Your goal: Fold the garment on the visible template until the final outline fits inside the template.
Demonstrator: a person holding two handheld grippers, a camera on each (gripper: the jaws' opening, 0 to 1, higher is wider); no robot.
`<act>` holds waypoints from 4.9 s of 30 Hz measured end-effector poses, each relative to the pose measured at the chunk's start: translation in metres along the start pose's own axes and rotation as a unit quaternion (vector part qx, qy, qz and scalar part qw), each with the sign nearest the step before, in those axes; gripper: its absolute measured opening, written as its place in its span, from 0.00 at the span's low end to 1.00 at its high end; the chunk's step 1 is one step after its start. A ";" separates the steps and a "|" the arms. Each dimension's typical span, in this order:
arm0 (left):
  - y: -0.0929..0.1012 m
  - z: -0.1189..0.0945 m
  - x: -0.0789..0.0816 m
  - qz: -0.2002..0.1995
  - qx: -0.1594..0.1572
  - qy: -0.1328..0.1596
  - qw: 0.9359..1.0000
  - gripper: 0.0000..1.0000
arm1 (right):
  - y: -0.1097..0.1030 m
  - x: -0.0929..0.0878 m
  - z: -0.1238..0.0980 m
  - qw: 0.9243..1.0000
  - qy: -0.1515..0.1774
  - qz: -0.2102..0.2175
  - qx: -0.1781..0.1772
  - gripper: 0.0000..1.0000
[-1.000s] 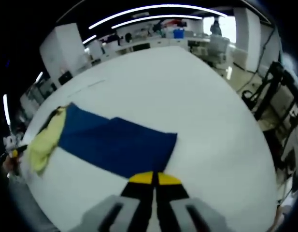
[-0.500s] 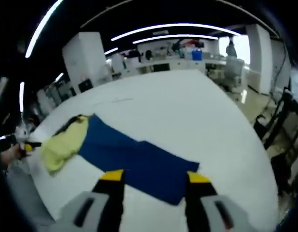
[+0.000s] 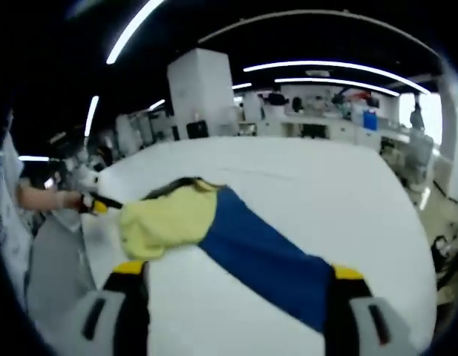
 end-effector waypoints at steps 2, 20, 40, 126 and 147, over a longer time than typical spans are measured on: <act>-0.001 0.001 -0.001 0.000 -0.002 -0.002 1.000 0.74 | -0.003 0.002 0.001 1.000 -0.002 -0.004 0.005 0.99; 0.002 0.028 -0.013 -0.039 -0.020 -0.015 0.999 0.21 | -0.005 0.003 -0.003 1.000 -0.001 -0.003 0.004 0.99; 0.038 -0.008 0.091 0.046 -0.062 0.049 0.996 0.00 | -0.008 0.002 -0.010 1.000 0.007 0.005 -0.006 0.96; -0.045 0.024 0.036 -0.026 -0.009 0.003 1.000 0.56 | -0.042 -0.017 -0.008 1.000 -0.002 0.025 0.017 0.96; -0.044 0.030 0.033 -0.053 -0.004 0.040 0.998 0.00 | -0.045 -0.023 -0.015 0.999 -0.007 0.034 0.011 0.96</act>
Point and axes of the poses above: the point that each gripper's makers call its tool centre point, and the gripper's own axes: z roughly forward along the fingers, y roughly to its right, x roughly out of its top, the point moved 5 cm from there along -z, roughly backward along the fingers, and after that the axes turned 13 degrees about -y, right-handed, at the moved point
